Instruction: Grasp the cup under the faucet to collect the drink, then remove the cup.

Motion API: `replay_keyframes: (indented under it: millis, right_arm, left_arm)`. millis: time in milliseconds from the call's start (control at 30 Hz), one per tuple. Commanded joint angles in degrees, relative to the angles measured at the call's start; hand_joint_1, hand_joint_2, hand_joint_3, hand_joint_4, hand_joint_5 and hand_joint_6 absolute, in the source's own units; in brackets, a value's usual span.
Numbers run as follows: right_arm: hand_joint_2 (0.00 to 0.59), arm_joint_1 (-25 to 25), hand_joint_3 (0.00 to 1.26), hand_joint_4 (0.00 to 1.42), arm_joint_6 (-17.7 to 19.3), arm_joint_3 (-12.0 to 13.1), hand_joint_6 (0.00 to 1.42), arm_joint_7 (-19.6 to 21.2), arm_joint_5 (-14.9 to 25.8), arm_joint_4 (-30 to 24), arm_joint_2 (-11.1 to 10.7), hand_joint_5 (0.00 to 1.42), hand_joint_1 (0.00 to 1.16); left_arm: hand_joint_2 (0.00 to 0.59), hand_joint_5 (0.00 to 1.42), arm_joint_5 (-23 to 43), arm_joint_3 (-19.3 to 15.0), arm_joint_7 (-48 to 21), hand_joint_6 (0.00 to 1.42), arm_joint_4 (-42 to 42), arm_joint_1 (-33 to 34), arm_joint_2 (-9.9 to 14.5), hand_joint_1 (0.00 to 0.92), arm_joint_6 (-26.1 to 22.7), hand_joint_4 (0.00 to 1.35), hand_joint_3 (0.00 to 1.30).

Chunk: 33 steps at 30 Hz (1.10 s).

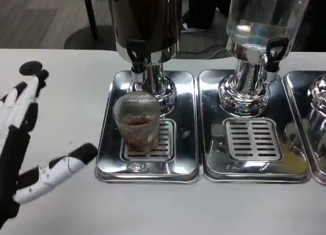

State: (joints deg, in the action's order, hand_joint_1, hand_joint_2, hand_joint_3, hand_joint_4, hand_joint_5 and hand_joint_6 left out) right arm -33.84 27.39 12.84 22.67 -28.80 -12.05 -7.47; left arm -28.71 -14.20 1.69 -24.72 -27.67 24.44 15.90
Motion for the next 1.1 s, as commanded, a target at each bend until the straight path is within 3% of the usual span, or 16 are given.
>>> replay_keyframes:
  millis: [33,333,500,600,800,933,1100]
  right_arm:
    - [0.562,-0.6,0.14,0.12,-0.5,0.0,0.0,0.1,0.0,-0.6,0.7,0.07,0.49]
    - [0.543,-1.9,0.14,0.12,-0.6,-0.3,0.0,0.8,-1.1,-1.7,2.5,0.07,0.49]
    - [0.492,-1.8,0.15,0.13,0.0,-0.4,0.0,0.0,0.4,-0.8,2.9,0.08,0.54]
    - [0.443,-0.3,0.15,0.11,1.1,-1.0,0.03,-3.3,5.5,1.7,1.3,0.08,0.59]
    - [0.235,4.2,0.09,0.05,2.8,-2.1,0.12,-11.9,17.8,7.6,-1.1,0.08,0.8]
    - [0.175,6.2,0.06,0.06,3.7,-2.0,0.18,-15.7,21.0,10.0,-2.6,0.11,0.9]
    - [0.153,9.1,0.02,0.06,4.6,-2.7,0.22,-20.2,24.0,13.0,-4.0,0.12,0.97]
  left_arm:
    - [0.021,0.0,-2.1,-3.3,2.0,0.0,2.8,-3.7,2.0,0.0,5.6,0.0,0.0]
    - [0.015,0.0,-3.0,-7.4,4.1,0.0,8.0,-8.2,2.7,0.0,12.8,0.0,0.0]
    - [0.008,0.0,-3.2,-8.1,4.1,0.0,10.7,-9.3,2.7,0.0,14.5,0.0,0.0]
    - [0.0,0.0,-2.5,-8.4,3.1,0.0,12.2,-9.7,3.6,0.0,15.0,0.0,0.0]
    - [0.001,0.0,0.1,-9.1,2.5,0.0,13.1,-10.4,4.1,0.0,16.0,0.0,0.0]
    - [0.001,0.0,1.3,-9.8,2.5,0.0,14.0,-10.9,4.2,0.0,16.8,0.0,0.0]
    - [0.0,0.0,2.1,-10.6,2.6,0.0,14.4,-11.9,4.1,0.0,17.4,0.0,0.0]
